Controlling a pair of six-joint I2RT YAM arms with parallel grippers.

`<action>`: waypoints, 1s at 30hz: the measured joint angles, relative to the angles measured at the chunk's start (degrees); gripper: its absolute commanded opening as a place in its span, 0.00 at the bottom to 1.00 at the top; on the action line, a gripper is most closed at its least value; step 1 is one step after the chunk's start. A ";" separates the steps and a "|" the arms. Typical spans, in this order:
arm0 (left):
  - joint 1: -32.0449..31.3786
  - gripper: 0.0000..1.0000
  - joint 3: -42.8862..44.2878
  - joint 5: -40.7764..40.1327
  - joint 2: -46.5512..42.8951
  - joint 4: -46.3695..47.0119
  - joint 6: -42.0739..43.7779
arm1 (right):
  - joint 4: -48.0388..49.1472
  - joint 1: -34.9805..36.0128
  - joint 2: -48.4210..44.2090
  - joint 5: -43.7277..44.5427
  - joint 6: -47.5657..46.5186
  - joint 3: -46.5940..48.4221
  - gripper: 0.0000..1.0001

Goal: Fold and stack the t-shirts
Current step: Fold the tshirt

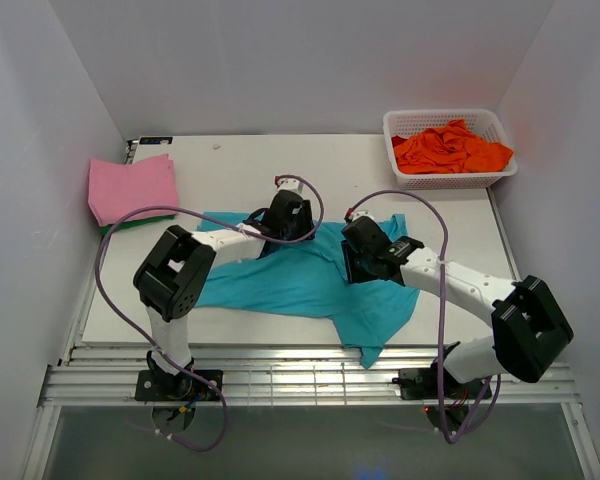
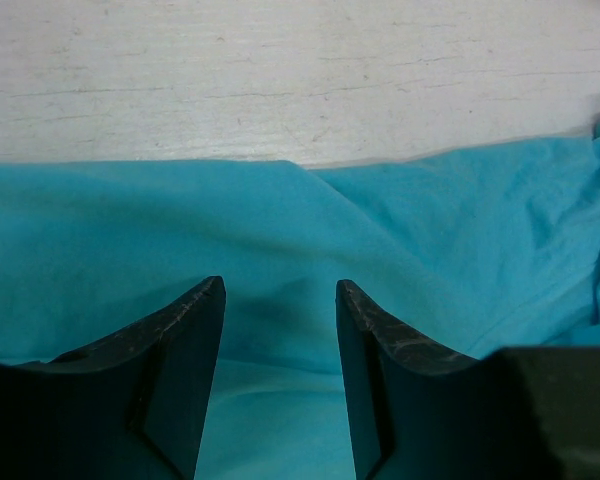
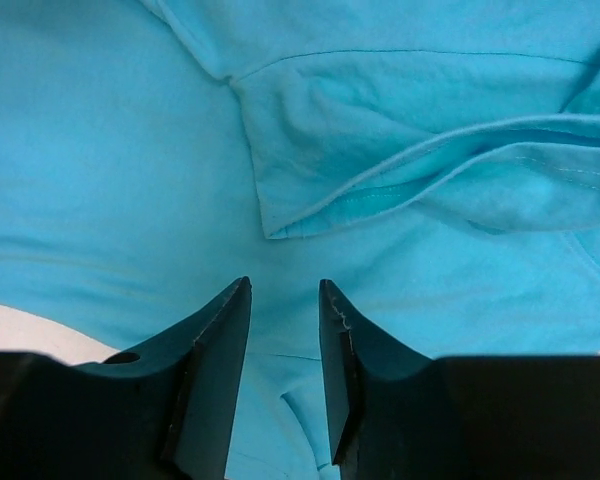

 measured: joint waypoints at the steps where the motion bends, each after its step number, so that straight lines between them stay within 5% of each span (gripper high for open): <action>1: 0.00 0.59 -0.44 -0.52 -0.57 -0.33 0.22 | -0.24 0.09 -0.39 0.63 -0.07 0.00 0.40; 6: -0.04 0.59 -2.21 -4.09 -3.67 -1.84 1.25 | -0.66 0.11 -0.28 3.45 -0.66 0.39 0.39; 9: -0.04 0.60 -3.13 -6.80 -4.85 -2.34 1.60 | 0.59 0.09 2.03 5.18 -1.36 2.08 0.27; 10: -0.04 0.60 -3.48 -7.76 -5.09 -2.58 1.62 | 1.29 0.04 3.28 5.51 -1.75 2.95 0.11; 11: -0.04 0.60 -3.82 -8.83 -5.20 -2.60 1.64 | 1.99 -0.11 4.72 5.79 -2.25 4.00 0.08; 19: 0.85 0.53 -5.14 -16.83 -5.25 -3.56 2.25 | 7.72 -2.03 16.04 5.62 -4.48 12.07 0.08; 30: 8.11 0.52 -5.66 -17.90 -4.74 -2.73 3.34 | 11.93 -4.61 27.56 -0.50 -8.33 21.38 0.08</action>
